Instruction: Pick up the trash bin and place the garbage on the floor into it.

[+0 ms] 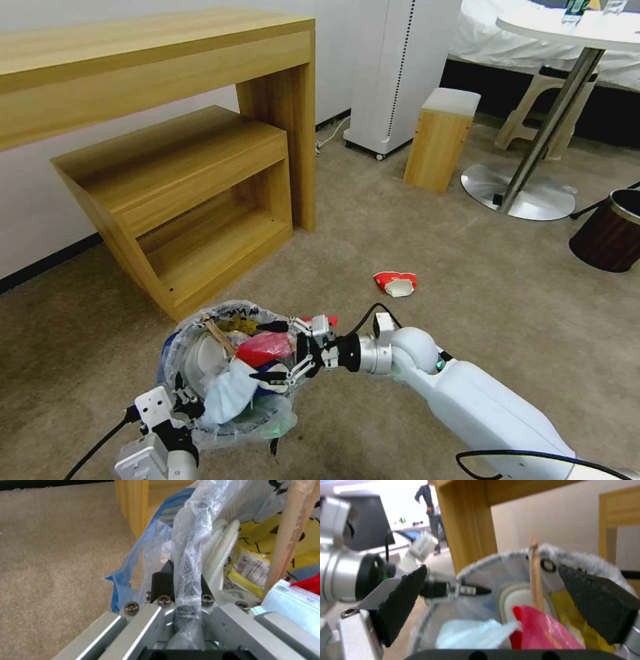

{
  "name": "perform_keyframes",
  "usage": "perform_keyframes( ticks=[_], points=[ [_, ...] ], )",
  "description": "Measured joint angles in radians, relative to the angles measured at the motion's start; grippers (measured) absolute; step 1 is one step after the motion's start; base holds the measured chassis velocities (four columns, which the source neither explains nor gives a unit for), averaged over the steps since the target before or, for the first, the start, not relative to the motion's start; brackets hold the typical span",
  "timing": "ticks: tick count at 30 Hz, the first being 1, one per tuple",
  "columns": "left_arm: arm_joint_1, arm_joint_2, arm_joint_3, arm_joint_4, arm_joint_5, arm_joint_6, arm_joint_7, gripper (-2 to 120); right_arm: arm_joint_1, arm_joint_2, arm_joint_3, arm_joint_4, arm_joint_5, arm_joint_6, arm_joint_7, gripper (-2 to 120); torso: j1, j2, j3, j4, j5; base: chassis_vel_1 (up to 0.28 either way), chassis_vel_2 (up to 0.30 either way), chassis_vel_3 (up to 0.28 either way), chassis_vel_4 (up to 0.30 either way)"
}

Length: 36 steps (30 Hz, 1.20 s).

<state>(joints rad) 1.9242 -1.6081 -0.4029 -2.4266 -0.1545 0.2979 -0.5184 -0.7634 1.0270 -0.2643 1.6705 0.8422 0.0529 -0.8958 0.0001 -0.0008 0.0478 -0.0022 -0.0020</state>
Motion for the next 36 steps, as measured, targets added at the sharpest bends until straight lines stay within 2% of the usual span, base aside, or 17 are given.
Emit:
perform_keyframes(
  ticks=[3,7,11,13,15,16,19,20,23,25,27,28,29,32,36],
  points=[
    [0.003,0.0,0.001,-0.002,0.003,-0.001,0.001,0,-0.009,0.0,0.005,0.009,0.02,0.008,0.009,100,0.0,0.0,0.0,0.0,0.0,0.0,0.0,0.0,0.0],
    [0.009,0.0,0.003,-0.006,0.008,-0.004,0.003,0,-0.052,-0.001,0.052,0.063,0.113,0.031,0.045,100,0.0,0.0,0.0,0.0003,0.0,0.0,0.0,0.0,0.0],
    [0.01,0.0,0.003,-0.007,0.008,-0.005,0.003,0,-0.11,-0.021,0.131,0.123,0.167,0.042,0.078,100,0.0,0.0,0.0,0.0002,0.0,0.0,0.0,0.0,0.0],
    [0.002,0.0,-0.003,-0.006,-0.004,-0.005,0.003,0,-0.193,-0.05,0.249,0.204,0.172,0.036,0.173,100,0.0,0.0,0.0,0.0,0.0001,0.0,0.0,0.0,0.0],
    [-0.008,0.0,-0.008,-0.003,-0.023,-0.004,0.003,0,-0.271,-0.072,0.36,0.279,0.119,0.025,0.292,100,0.0,0.0,0.0,0.0,0.0,0.0,0.0,0.0,0.0],
    [-0.008,0.0,-0.008,-0.003,-0.023,-0.004,0.003,0,-0.271,-0.072,0.36,0.279,0.119,0.025,0.292,100,0.0,0.0,0.0,0.0,0.0,0.0,0.0,0.0,0.0],
    [-0.025,0.0,-0.01,-0.003,-0.056,0.007,-0.001,0,-0.394,-0.08,0.545,0.367,-0.024,0.023,0.419,100,0.0,0.0,0.0,0.0,0.0001,0.0,0.0,0.0,0.0],
    [-0.025,0.0,-0.01,-0.003,-0.056,0.007,-0.001,0,-0.394,-0.08,0.545,0.367,-0.024,0.023,0.419,100,0.0,0.0,0.0,0.0,0.0001,0.0,0.0,0.0,0.0],
    [-0.035,0.0,-0.006,-0.015,-0.085,0.029,0.0,0,-0.522,-0.052,0.731,0.444,-0.157,0.06,0.576,100,0.0,0.0,0.0,0.0,0.0002,0.0,0.0,0.0,0.0],
    [-0.037,0.0,-0.007,-0.018,-0.085,0.03,0.001,0,-0.546,-0.044,0.77,0.458,-0.172,0.072,0.599,100,0.0,0.0,0.0,0.0,0.0001,0.0,0.0,0.0,0.0],
    [-0.045,0.0,-0.012,-0.022,-0.086,0.032,0.009,0,-0.605,-0.007,0.917,0.503,-0.223,0.082,0.652,100,0.0,0.0,0.0,0.0001,0.0001,0.0,0.0,0.0,0.0],
    [-0.055,0.0,-0.02,-0.023,-0.089,0.032,0.014,0,-0.636,0.025,1.037,0.524,-0.251,0.082,0.676,100,0.0,0.0,0.0,-0.0001,-0.0002,0.0,0.0,0.0,0.0],
    [-0.055,0.0,-0.02,-0.023,-0.089,0.032,0.014,0,-0.636,0.025,1.037,0.524,-0.251,0.082,0.676,100,0.0,0.0,0.0,-0.0001,-0.0002,0.0,0.0,0.0,0.0],
    [-0.08,0.0,-0.033,-0.022,-0.084,0.032,0.009,0,-0.686,0.081,1.194,0.525,-0.274,0.102,0.683,100,0.0,0.0,0.0,-0.0002,0.0001,0.0,0.0,0.0,0.0],
    [-0.104,0.0,-0.044,-0.022,-0.077,0.028,0.008,0,-0.739,0.134,1.268,0.489,-0.316,0.156,0.683,100,0.0,0.0,0.0,-0.0002,0.0002,0.0,0.0,0.0,0.0]
  ],
)
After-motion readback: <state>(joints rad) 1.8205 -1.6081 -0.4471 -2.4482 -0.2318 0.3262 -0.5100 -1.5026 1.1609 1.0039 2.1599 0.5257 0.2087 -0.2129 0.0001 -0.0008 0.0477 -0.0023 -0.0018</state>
